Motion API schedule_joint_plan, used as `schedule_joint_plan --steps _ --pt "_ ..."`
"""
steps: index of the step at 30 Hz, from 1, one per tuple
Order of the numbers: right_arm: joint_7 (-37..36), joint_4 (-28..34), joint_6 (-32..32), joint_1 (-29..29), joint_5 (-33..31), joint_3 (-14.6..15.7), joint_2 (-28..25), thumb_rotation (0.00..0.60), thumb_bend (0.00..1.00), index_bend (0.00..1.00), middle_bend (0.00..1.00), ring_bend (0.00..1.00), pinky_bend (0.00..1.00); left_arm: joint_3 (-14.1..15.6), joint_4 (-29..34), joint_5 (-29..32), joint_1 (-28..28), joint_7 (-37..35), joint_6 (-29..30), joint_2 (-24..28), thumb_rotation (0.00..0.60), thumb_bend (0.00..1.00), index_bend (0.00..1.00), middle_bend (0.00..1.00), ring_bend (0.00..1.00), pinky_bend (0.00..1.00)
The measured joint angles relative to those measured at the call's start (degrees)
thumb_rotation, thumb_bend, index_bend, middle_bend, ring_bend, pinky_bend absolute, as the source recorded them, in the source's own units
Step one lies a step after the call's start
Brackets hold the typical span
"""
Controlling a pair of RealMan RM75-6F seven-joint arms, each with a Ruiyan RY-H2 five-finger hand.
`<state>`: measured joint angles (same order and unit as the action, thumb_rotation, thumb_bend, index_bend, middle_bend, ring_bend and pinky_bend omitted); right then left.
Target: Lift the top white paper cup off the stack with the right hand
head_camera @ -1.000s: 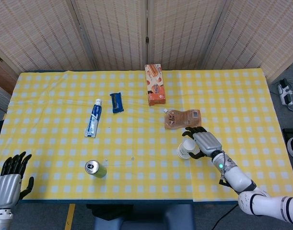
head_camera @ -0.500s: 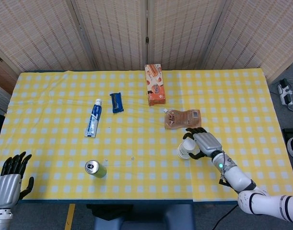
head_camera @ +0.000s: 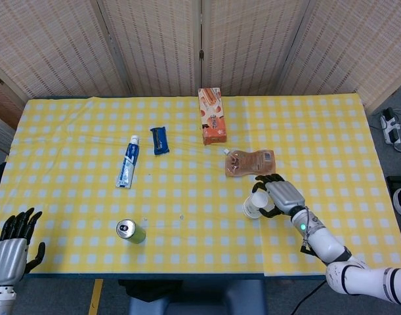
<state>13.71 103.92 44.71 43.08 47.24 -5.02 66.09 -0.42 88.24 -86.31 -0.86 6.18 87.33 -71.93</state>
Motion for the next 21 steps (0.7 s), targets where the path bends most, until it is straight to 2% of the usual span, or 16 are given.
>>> schedule_joint_plan --steps 10,21 --pt "-0.45 1.08 1.12 -0.23 0.66 0.32 -0.82 0.600 0.39 0.37 0.16 0.10 0.03 0.00 -0.43 0.03 0.00 -0.49 -0.05 -0.15 0.600 0.56 0.13 0.07 0.04 0.00" --pt "-1.61 8.10 4.31 -1.80 4.57 -0.43 -6.58 0.600 0.39 0.37 0.16 0.11 0.03 -0.07 -0.02 -0.30 0.01 -0.48 0.34 0.08 0.600 0.56 0.13 0.07 0.04 0.00"
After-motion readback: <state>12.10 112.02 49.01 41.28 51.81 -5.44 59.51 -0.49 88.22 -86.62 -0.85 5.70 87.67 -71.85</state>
